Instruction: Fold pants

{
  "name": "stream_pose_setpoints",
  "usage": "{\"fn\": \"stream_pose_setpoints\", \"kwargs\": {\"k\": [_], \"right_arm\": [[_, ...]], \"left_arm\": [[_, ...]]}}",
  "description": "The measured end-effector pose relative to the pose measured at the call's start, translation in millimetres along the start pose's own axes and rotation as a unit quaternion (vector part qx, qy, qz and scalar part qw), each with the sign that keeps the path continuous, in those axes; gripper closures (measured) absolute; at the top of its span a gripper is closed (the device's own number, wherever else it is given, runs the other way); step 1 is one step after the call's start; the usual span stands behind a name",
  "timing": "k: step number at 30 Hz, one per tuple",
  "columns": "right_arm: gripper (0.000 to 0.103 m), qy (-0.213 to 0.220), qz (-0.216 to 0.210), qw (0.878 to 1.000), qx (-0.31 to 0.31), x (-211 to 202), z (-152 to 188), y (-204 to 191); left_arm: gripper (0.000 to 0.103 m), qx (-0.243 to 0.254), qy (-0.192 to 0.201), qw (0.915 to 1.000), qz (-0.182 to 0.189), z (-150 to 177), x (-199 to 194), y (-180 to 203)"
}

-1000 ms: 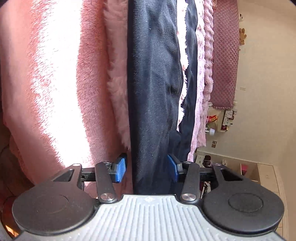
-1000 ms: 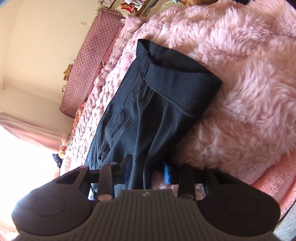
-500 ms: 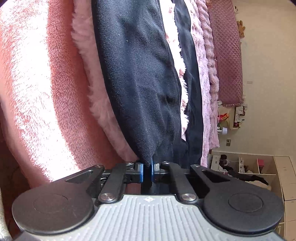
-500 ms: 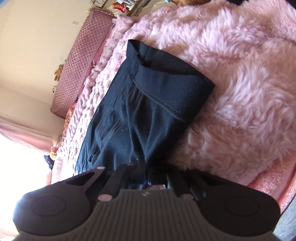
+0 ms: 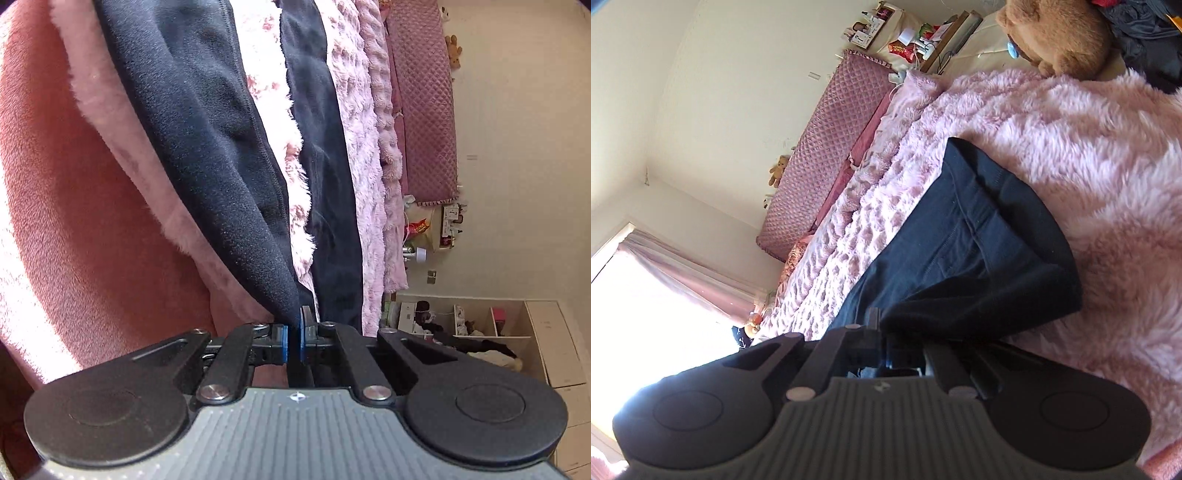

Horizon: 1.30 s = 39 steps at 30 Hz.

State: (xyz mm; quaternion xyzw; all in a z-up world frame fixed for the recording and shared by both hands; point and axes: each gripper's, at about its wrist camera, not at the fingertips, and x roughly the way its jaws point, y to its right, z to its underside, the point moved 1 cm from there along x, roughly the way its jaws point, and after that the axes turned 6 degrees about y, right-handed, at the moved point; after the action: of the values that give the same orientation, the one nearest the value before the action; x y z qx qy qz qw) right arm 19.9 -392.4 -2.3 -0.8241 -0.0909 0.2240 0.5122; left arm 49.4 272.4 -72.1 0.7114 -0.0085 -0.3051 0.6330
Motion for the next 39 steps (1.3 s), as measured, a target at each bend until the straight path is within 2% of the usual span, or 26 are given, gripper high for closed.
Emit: {"fn": "stream_pose_setpoints", "kwargs": {"k": [2, 5, 6, 9, 14, 21, 26, 29, 39], "right_arm": [[0.103, 0.002, -0.004, 1.000, 0.000, 1.4, -0.7, -2.0], [0.103, -0.002, -0.008, 1.000, 0.009, 2.2, 3.4, 1.0], [0.103, -0.005, -0.006, 1.000, 0.010, 3.8, 5.3, 2.1], [0.103, -0.009, -0.004, 1.000, -0.001, 1.7, 7.9, 1.1], [0.103, -0.007, -0.008, 1.000, 0.009, 0.3, 6.5, 4.8], [0.103, 0.008, -0.022, 1.000, -0.008, 6.3, -1.8, -8.4], [0.103, 0.014, -0.023, 0.999, -0.022, 32.0, -20.2, -22.1], [0.103, 0.014, -0.010, 1.000, -0.015, 54.0, -32.5, -25.1], [0.103, 0.012, 0.019, 1.000, -0.007, 147.1, -63.6, -19.1]], "left_arm": [[0.098, 0.014, -0.010, 0.9998, -0.011, 1.8, -3.9, 4.8], [0.098, -0.012, -0.021, 0.9981, -0.057, 5.3, -10.6, -1.3], [0.098, -0.018, -0.017, 0.9980, -0.058, 6.7, -13.3, -3.5], [0.099, -0.024, -0.003, 0.9993, -0.028, 8.7, -17.9, -2.3], [0.102, 0.003, 0.007, 0.9984, -0.057, 5.0, -5.8, 13.6], [0.102, 0.026, 0.029, 0.9988, -0.028, -9.6, 9.1, 50.1], [0.102, 0.026, 0.031, 0.9992, -0.005, -29.8, 35.7, 75.3], [0.102, 0.032, 0.029, 0.9991, 0.002, -45.8, 55.1, 89.8], [0.102, 0.046, 0.000, 0.9977, -0.050, -100.5, 153.2, 113.5]]}}
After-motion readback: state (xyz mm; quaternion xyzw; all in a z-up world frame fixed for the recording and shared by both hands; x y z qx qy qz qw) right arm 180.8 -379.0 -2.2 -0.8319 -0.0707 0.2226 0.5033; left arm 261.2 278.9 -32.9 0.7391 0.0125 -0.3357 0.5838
